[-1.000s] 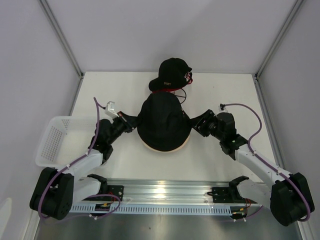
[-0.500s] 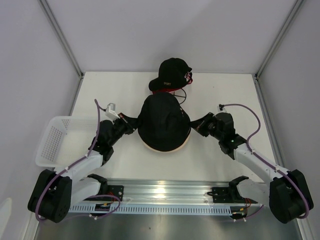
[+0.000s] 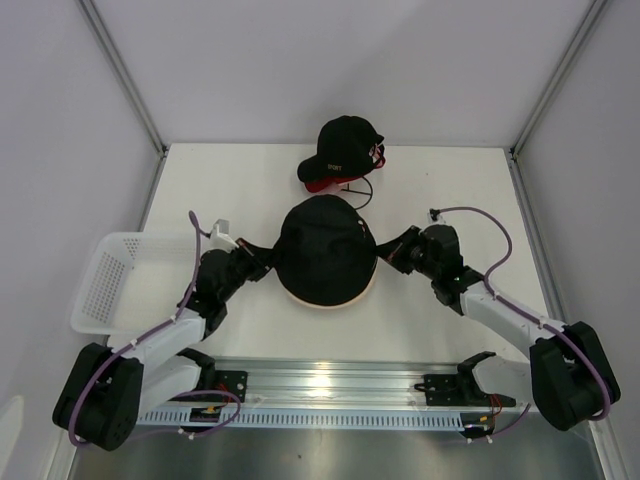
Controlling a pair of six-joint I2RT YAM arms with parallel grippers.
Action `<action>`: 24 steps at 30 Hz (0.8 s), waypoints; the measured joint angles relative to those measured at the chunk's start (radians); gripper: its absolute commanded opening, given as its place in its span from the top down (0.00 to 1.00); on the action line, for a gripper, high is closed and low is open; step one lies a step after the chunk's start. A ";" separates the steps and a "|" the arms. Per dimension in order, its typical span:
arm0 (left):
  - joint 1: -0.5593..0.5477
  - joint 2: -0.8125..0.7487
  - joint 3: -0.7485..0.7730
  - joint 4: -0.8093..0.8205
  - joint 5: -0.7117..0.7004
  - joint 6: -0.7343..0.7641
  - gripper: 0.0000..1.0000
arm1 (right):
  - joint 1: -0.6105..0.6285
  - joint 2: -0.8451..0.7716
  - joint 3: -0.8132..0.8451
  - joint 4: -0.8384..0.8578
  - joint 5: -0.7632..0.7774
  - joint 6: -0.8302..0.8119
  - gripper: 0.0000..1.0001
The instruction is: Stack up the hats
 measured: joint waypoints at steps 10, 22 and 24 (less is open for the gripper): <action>-0.009 -0.050 0.014 -0.075 -0.010 0.050 0.79 | 0.002 0.042 0.059 -0.044 -0.010 -0.076 0.94; -0.012 -0.295 0.225 -0.702 -0.224 0.216 0.00 | -0.068 -0.021 0.237 -0.426 0.103 -0.308 0.01; -0.012 -0.324 0.286 -0.781 -0.266 0.238 0.01 | -0.104 -0.049 0.263 -0.464 0.109 -0.337 0.01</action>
